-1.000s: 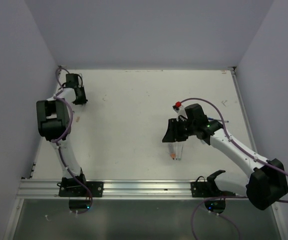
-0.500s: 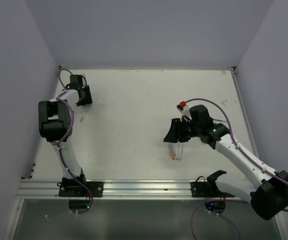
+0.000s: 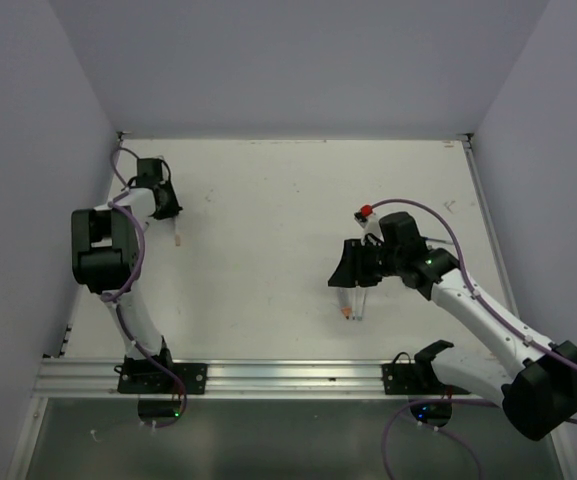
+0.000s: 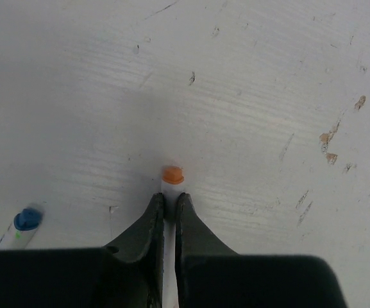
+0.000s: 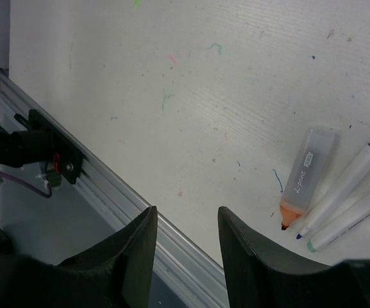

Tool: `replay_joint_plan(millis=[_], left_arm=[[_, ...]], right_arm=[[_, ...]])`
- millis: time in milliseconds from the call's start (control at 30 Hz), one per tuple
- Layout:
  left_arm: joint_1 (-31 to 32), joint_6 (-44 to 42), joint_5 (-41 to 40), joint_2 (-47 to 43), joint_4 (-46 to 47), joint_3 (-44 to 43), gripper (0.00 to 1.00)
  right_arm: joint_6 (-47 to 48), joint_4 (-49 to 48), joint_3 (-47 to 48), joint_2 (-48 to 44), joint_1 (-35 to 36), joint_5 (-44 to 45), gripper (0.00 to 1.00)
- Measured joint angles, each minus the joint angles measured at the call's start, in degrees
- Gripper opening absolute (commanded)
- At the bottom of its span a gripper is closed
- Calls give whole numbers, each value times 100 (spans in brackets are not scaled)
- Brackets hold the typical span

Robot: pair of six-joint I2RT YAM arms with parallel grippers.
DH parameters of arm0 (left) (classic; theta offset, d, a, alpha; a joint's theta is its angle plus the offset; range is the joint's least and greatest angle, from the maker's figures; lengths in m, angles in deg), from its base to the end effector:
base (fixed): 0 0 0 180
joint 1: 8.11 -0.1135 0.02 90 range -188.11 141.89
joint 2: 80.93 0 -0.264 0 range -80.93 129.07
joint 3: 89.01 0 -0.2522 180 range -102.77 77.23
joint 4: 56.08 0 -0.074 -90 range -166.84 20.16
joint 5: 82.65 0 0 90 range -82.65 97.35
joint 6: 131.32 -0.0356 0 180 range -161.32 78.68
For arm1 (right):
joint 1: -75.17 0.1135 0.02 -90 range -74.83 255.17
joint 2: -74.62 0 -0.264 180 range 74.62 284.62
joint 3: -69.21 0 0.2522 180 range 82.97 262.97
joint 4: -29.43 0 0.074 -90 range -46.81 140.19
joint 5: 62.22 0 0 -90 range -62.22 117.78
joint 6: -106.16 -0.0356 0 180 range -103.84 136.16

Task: Open the pen caps

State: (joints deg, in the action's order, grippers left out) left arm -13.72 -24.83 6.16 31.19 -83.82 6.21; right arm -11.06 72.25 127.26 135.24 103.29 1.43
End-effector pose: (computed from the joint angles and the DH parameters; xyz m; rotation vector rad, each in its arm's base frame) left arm 0.4042 0.0404 0.1524 -0.4935 2.4840 -0.0493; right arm 0.1838 0.1161 0.2568 -0.2575 2.4772 0.9863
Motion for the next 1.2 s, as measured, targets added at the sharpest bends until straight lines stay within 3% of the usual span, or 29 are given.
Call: replay_joint_plan(millis=[333,500,700,1000,1200], left_arm=[[216,254,638,-345,-114,361,0],[951,785,1864,-1023,76,1296,0],[1906,1808,2883,-2044,1051,2184,0],[2743,3108,2841,-3250,1965,2479,0],[2970,3421,2745,-3283,2111,2487,0]], right_arm=[[4,-109,-26,481,0,-28,48],[-96,-398,186,1115,35,-66,53],[-785,-1620,199,1659,409,-76,57],[-1996,-3733,120,2470,1010,-11,56],[-2448,-4468,120,2625,1084,138,52]])
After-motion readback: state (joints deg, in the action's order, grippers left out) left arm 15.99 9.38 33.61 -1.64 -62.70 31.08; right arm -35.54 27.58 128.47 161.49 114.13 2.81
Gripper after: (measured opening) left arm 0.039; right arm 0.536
